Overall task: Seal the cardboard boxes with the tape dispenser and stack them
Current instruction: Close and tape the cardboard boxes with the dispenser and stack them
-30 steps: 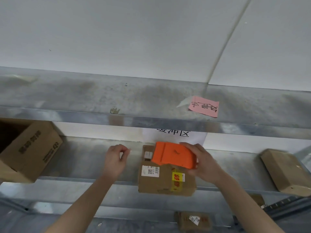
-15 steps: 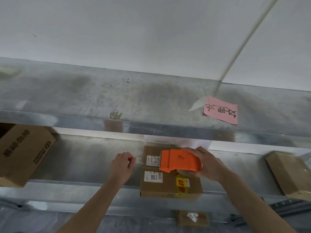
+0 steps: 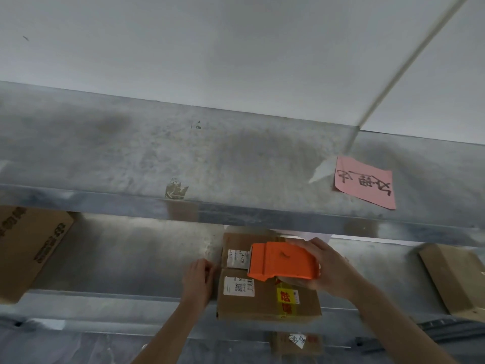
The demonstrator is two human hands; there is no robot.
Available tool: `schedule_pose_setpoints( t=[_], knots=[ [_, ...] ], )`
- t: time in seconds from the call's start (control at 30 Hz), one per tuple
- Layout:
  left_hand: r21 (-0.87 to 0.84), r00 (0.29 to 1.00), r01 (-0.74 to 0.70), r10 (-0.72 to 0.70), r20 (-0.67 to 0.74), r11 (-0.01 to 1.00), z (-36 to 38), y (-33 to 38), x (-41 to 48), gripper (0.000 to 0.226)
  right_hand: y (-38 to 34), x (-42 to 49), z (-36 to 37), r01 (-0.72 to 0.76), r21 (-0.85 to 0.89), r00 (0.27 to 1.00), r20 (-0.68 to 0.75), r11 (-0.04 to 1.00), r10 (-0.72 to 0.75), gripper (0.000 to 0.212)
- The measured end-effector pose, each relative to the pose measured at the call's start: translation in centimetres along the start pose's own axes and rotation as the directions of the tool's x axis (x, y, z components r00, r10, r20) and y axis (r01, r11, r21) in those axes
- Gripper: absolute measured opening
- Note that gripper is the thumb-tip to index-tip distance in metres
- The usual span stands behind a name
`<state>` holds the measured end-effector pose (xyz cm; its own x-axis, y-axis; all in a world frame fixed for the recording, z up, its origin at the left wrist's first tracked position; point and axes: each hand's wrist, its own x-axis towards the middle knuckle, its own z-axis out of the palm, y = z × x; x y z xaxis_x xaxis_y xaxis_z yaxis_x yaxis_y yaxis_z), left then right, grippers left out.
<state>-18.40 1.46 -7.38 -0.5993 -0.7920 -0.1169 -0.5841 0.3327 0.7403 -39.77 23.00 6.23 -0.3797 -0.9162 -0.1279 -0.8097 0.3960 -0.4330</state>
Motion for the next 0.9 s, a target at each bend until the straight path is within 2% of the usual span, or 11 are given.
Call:
schedule_pose_setpoints(
  t=[0.1, 0.17, 0.2, 0.27, 0.33, 0.4, 0.43, 0.5, 0.53, 0.7, 0.9],
  knots=[
    [0.017, 0.999, -0.027, 0.027, -0.017, 1.000, 2.1, -0.1, -0.6, 0.014, 0.1, 0.2, 0.4, 0.007, 0.009, 1.000, 0.000, 1.000, -0.007, 0.092],
    [-0.003, 1.000, -0.010, 0.010, -0.013, 1.000, 2.8, -0.4, -0.7, 0.020, 0.1, 0.3, 0.5, 0.018, 0.014, 1.000, -0.003, 1.000, -0.018, 0.092],
    [-0.114, 1.000, 0.018, -0.018, -0.007, 0.993, 2.1, -0.2, -0.6, 0.025, 0.1, 0.3, 0.5, 0.024, 0.019, 1.000, -0.006, 1.000, -0.024, 0.092],
    [-0.408, 0.996, 0.087, -0.079, 0.037, 0.909, -0.5, 0.8, -0.4, 0.031, 0.2, 0.2, 0.5, 0.030, 0.035, 0.999, -0.015, 0.999, -0.030, 0.092],
    [-0.536, 0.991, 0.047, 0.025, 0.128, 0.843, -3.4, 2.5, -0.4, 0.036, 0.3, 0.1, 0.5, 0.037, 0.066, 0.999, -0.005, 0.997, -0.036, 0.092],
    [-0.499, 0.924, 0.019, 0.176, 0.340, 0.866, -4.9, 3.9, -0.7, 0.065, 0.4, 0.0, 0.5, 0.049, 0.091, 0.999, 0.012, 0.995, -0.051, 0.092],
    [-0.413, 0.875, -0.026, 0.221, 0.432, 0.910, -4.9, 4.3, -0.7, 0.081, 0.5, 0.1, 0.5, 0.053, 0.099, 0.998, 0.017, 0.994, -0.055, 0.092],
    [-0.183, 0.826, -0.196, 0.263, 0.499, 0.963, -4.3, 4.0, -0.6, 0.099, 0.7, 0.0, 0.3, 0.062, 0.101, 0.998, 0.025, 0.993, -0.065, 0.092],
    [-0.138, 0.820, -0.231, 0.269, 0.505, 0.963, -4.1, 3.5, -0.5, 0.099, 0.9, -0.1, 0.2, 0.069, 0.096, 0.997, 0.029, 0.993, -0.072, 0.092],
    [-0.136, 0.813, -0.216, 0.255, 0.523, 0.967, -4.4, 4.1, -0.8, 0.094, 2.5, -1.4, -1.1, 0.110, 0.037, 0.994, 0.019, 0.993, -0.111, 0.090],
    [-0.113, 0.817, -0.140, 0.179, 0.548, 0.984, -4.5, 4.8, -1.1, 0.083, 9.2, -5.3, -4.1, 0.059, -0.034, 0.998, -0.010, 0.998, -0.059, 0.091]
  ],
)
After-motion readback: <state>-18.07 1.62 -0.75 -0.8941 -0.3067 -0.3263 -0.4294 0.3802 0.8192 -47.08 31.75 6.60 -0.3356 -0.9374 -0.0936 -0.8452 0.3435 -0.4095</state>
